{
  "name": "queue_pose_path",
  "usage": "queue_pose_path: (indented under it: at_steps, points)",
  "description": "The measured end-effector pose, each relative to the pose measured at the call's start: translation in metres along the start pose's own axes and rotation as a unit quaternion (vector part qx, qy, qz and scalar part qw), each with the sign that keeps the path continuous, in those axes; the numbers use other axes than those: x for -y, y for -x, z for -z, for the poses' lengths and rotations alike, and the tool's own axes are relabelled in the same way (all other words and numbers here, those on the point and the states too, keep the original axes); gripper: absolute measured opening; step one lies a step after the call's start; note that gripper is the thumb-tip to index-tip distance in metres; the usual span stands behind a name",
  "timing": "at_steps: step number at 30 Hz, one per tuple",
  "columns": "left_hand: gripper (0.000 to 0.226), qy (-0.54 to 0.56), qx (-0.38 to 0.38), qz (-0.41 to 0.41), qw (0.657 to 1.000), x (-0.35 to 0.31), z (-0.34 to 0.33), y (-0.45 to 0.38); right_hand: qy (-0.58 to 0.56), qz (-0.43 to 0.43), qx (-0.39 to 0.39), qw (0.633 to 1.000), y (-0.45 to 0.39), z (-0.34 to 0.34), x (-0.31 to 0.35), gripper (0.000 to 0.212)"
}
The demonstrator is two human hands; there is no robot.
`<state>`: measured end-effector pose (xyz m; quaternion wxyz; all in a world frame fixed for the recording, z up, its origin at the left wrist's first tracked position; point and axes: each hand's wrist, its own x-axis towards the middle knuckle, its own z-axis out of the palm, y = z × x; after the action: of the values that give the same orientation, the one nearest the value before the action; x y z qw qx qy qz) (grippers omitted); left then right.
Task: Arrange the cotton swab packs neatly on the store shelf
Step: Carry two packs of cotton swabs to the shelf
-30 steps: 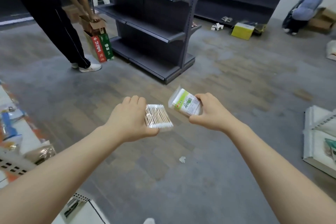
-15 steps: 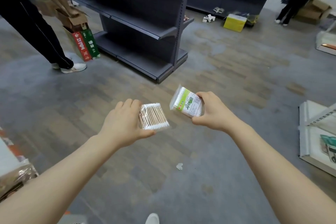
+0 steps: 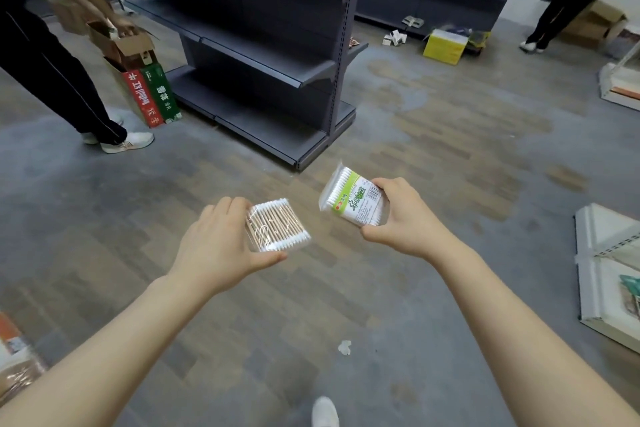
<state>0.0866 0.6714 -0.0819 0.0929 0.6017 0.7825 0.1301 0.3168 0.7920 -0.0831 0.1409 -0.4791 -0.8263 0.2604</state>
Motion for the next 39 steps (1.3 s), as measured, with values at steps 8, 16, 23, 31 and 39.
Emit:
queue_pose_path:
  at_steps: [8, 16, 23, 31, 39]
  points:
    - [0.077, 0.01, -0.009, 0.015, 1.0, 0.003, -0.005, -0.077, 0.002, -0.003, 0.004, 1.0, -0.079, 0.012, -0.018, 0.046]
    - [0.078, 0.014, -0.02, 0.039, 0.999, 0.0, -0.006, -0.17, -0.006, 0.009, -0.001, 1.0, -0.178, 0.036, -0.034, 0.056]
    - [0.077, 0.017, -0.028, 0.048, 0.998, 0.002, -0.006, -0.242, 0.006, 0.005, 0.009, 1.0, -0.25, 0.045, -0.049, 0.046]
    - [0.078, 0.022, -0.019, 0.039, 0.999, 0.018, -0.01, -0.317, 0.003, -0.012, 0.018, 1.0, -0.32, 0.04, -0.058, 0.042]
    - [0.074, 0.008, -0.027, -0.002, 1.0, 0.056, 0.009, -0.42, 0.009, -0.023, -0.004, 1.0, -0.412, 0.038, -0.042, 0.046]
